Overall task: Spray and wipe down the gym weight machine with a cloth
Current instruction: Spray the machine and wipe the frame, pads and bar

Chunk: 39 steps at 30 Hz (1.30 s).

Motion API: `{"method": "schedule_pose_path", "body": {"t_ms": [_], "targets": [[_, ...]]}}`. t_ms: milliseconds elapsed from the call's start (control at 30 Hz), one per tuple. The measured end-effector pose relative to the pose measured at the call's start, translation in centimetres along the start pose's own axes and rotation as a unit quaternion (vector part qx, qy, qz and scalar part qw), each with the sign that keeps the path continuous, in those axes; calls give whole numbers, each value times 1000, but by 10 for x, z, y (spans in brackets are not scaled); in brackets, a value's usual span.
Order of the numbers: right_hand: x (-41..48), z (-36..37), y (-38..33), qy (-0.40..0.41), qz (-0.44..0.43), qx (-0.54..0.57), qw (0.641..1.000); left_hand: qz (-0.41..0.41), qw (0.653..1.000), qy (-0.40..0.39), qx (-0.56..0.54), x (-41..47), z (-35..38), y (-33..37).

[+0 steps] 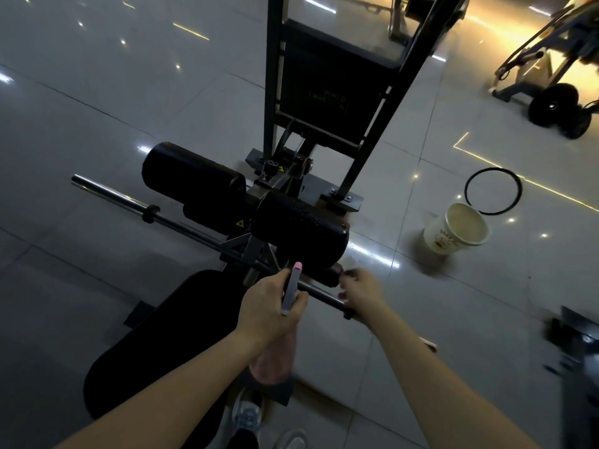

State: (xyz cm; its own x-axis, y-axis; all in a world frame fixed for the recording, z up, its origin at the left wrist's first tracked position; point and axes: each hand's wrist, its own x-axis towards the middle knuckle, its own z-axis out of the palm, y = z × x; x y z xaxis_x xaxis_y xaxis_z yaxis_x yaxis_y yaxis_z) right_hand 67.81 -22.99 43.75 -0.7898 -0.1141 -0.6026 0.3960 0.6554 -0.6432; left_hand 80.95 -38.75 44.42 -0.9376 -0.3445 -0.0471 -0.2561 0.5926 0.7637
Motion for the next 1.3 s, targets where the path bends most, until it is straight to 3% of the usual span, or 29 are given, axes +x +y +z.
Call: {"method": "schedule_pose_path", "body": {"t_ms": [133,200,367,467,600,767,867,967,1100,1200,1300], "targets": [[-62,-14,18,-266,-44,-30,963,-19,999,28,14,6,3,25],[-77,-20,16,-320,-116,-26,940,-30,999,31,16,14,3,42],[-81,-27,2,-268,-227,132,927,-15,1000,3,20,27,10,99],[-75,-48,-3,-228,-263,157,924,-32,999,-7,16,35,15,130],[-49,-100,-11,-276,-255,166,912,-89,993,-70,41,51,14,181],[-29,-146,-26,-277,-329,20,903,-140,983,-117,-30,61,7,195],[-23,-144,-48,-212,-366,-133,896,-186,976,-47,-102,54,6,185],[-3,-128,-83,-163,-359,-170,903,-261,950,34,-171,39,-4,170],[34,-95,-141,-142,-360,-283,878,-300,947,33,-106,51,-44,123],[59,-59,-178,-173,-334,-378,846,-296,951,71,-47,85,-66,83],[86,-28,-192,-170,-300,-444,827,-294,954,40,32,112,-65,53]]}}
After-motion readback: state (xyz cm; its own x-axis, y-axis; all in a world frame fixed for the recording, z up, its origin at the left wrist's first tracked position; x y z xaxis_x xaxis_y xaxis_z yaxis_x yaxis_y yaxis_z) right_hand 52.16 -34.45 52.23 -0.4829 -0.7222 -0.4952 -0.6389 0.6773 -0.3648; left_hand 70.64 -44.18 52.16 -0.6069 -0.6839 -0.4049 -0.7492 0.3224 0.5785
